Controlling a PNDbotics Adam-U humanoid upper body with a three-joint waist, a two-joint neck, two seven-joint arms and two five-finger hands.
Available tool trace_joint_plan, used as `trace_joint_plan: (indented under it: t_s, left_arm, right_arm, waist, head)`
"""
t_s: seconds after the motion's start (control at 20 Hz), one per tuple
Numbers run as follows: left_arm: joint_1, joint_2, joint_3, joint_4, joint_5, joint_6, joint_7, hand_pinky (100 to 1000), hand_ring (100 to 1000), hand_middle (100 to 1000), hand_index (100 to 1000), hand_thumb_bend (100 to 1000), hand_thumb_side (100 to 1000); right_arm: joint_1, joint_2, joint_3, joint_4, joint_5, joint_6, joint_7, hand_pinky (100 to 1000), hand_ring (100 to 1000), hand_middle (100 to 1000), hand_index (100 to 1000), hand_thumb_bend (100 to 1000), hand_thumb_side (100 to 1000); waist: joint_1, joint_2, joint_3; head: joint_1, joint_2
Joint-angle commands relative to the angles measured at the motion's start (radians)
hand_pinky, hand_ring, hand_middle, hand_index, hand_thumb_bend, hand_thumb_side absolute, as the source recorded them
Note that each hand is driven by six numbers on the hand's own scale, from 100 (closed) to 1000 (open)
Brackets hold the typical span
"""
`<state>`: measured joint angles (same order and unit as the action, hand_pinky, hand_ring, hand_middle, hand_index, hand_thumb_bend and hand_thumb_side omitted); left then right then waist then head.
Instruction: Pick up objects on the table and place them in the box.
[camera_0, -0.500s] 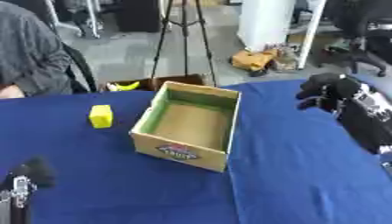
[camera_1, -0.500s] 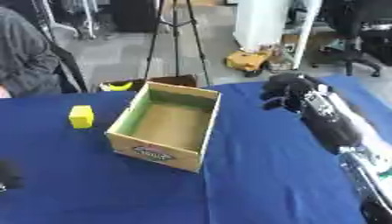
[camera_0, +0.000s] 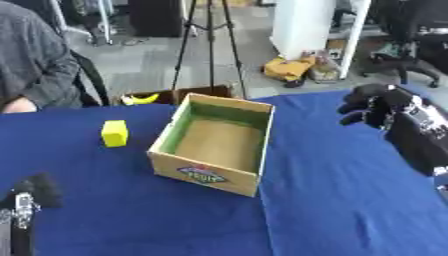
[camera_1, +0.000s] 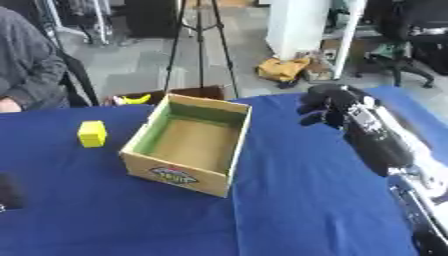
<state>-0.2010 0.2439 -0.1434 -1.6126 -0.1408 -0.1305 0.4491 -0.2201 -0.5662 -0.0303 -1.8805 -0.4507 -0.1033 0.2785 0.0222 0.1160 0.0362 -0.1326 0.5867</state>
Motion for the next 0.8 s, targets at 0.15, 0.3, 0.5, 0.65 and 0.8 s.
trace_joint_plan:
  t_s: [0.15, 0.3, 0.5, 0.65, 0.8]
  left_arm:
    - [-0.111, 0.116, 0.03, 0.027, -0.062, 0.127, -0.055, 511, 576, 567, 745, 100, 882]
    - [-0.206, 0.203, 0.031, 0.103, -0.095, 0.211, -0.122, 515, 582, 578, 761, 100, 820]
    - [-0.354, 0.3, 0.02, 0.283, -0.177, 0.283, -0.264, 561, 606, 612, 806, 100, 683]
    - [-0.46, 0.349, 0.017, 0.44, -0.299, 0.288, -0.402, 616, 638, 644, 831, 174, 591]
    - [-0.554, 0.362, 0.038, 0.572, -0.443, 0.269, -0.505, 652, 673, 671, 844, 224, 529]
  right_arm:
    - [-0.013, -0.014, -0.005, -0.013, 0.002, 0.0, 0.002, 686, 736, 713, 796, 100, 708]
    - [-0.015, -0.014, -0.001, -0.014, 0.005, 0.001, 0.007, 687, 737, 713, 796, 100, 711]
    - [-0.02, -0.02, 0.006, -0.017, 0.013, 0.001, 0.016, 687, 737, 713, 797, 100, 716]
    - [-0.026, -0.028, 0.015, -0.022, 0.023, 0.001, 0.026, 687, 738, 713, 797, 100, 722]
    - [-0.03, -0.036, 0.023, -0.026, 0.037, 0.0, 0.036, 687, 738, 714, 797, 100, 729]
  waist:
    - [-0.001, -0.012, -0.007]
    - [0.002, -0.007, -0.018]
    - [0.012, 0.005, -0.041]
    - [0.025, 0.018, -0.064]
    - [0.04, 0.034, -0.091]
  head:
    - [0.011, -0.013]
    - [0.022, -0.019]
    - [0.04, -0.031]
    - [0.055, -0.045]
    - [0.07, -0.062]
